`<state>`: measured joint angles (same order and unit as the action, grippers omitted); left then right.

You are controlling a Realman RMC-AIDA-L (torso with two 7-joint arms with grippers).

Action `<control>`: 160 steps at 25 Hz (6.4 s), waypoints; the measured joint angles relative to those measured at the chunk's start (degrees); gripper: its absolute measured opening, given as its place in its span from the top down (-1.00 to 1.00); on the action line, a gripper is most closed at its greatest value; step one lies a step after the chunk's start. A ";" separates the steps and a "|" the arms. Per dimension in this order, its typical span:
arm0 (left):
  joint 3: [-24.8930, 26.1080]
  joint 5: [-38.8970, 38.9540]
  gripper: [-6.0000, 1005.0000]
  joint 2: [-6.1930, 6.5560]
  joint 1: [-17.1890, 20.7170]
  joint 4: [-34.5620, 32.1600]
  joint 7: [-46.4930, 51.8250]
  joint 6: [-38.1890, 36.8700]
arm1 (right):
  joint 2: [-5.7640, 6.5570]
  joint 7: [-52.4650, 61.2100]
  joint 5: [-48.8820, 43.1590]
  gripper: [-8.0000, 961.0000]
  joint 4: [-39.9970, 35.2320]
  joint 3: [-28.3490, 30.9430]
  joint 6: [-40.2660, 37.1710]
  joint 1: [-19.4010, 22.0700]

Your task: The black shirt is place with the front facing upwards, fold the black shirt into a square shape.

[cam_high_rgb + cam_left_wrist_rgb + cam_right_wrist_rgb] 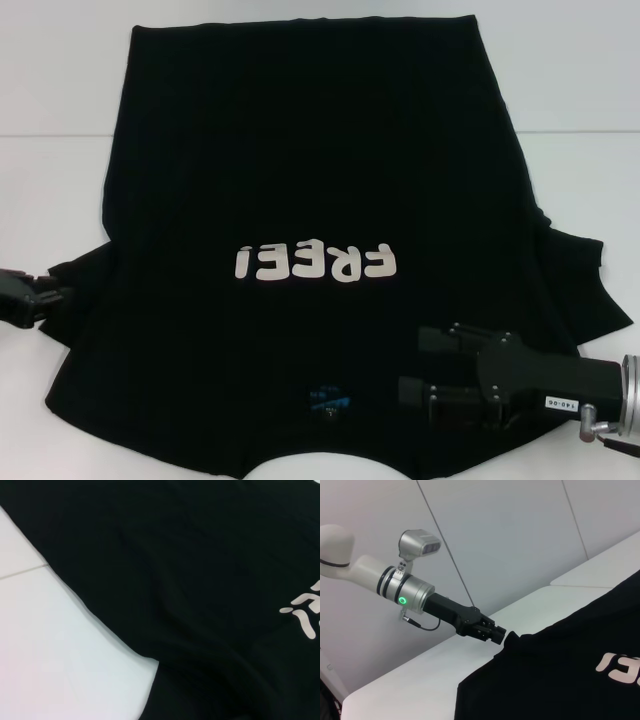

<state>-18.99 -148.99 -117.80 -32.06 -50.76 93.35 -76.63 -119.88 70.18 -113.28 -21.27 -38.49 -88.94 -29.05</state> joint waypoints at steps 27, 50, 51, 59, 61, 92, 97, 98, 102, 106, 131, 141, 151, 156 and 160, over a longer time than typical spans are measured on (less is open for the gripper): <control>-2.15 -3.79 -0.80 0.29 -3.24 2.80 2.34 -1.57 | 0.00 -1.77 0.77 -0.87 0.86 0.00 -0.22 1.09; -3.61 -3.94 0.31 0.13 -3.51 3.43 2.35 3.75 | 0.09 -1.89 0.87 -0.87 1.22 1.38 -0.28 1.28; -3.62 -3.94 0.40 0.12 -3.48 3.41 2.33 3.76 | 0.09 -1.89 0.86 -0.87 1.23 1.39 -0.28 1.27; -3.68 -3.95 0.84 0.00 -3.33 3.08 1.98 3.74 | 0.09 -1.89 0.86 -0.87 1.18 1.42 -0.15 1.18; -3.69 -3.93 0.88 0.00 -3.33 2.81 1.98 3.42 | 0.09 -1.89 0.86 -0.87 1.16 1.50 -0.03 1.18; -7.27 -2.56 0.88 -1.76 -2.22 -13.56 12.40 -7.96 | 0.17 -4.08 0.87 -0.87 1.26 2.38 -0.38 1.86; -9.05 -2.99 0.88 -1.81 -1.11 -16.64 14.27 -7.95 | 0.14 -4.14 0.87 -0.87 1.29 2.40 -0.42 1.88; -9.12 -3.20 0.88 -1.81 -1.06 -16.93 14.49 -8.03 | 0.13 -4.15 0.87 -0.87 1.30 2.42 -0.42 1.89; -9.96 -3.97 0.88 -1.85 -1.04 -18.06 15.51 -8.35 | 0.10 -4.19 0.86 -0.87 1.32 2.62 -0.42 1.89; -11.65 -4.23 0.88 -1.99 -0.96 -20.95 17.27 -8.84 | 0.09 -4.48 0.86 -0.87 1.34 2.66 -0.42 1.87; -18.48 -13.83 0.88 -3.31 -1.47 -34.49 25.68 -12.54 | 0.00 -7.23 0.87 -0.87 1.44 4.06 -0.69 3.32; -18.50 -14.02 0.88 -5.70 0.34 -37.81 25.54 -7.87 | 0.06 -7.75 0.87 -0.87 1.50 5.58 -0.88 3.54; -22.28 -14.73 0.88 -6.14 1.23 -42.08 29.18 -8.00 | 0.18 -7.86 0.87 -0.87 1.03 9.12 -2.61 4.63; -27.04 -14.67 0.88 -6.23 1.18 -41.44 33.44 -9.84 | 0.19 -9.16 0.87 -0.87 1.32 9.23 -2.67 4.57; -31.34 -14.66 0.88 -6.26 0.91 -40.42 37.47 -11.93 | 0.19 -9.47 0.87 -0.87 1.32 9.40 -2.46 4.62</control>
<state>-50.32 -163.65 -124.06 -31.15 -91.17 130.82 -88.56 -119.69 60.71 -112.41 -19.94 -29.09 -91.40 -24.43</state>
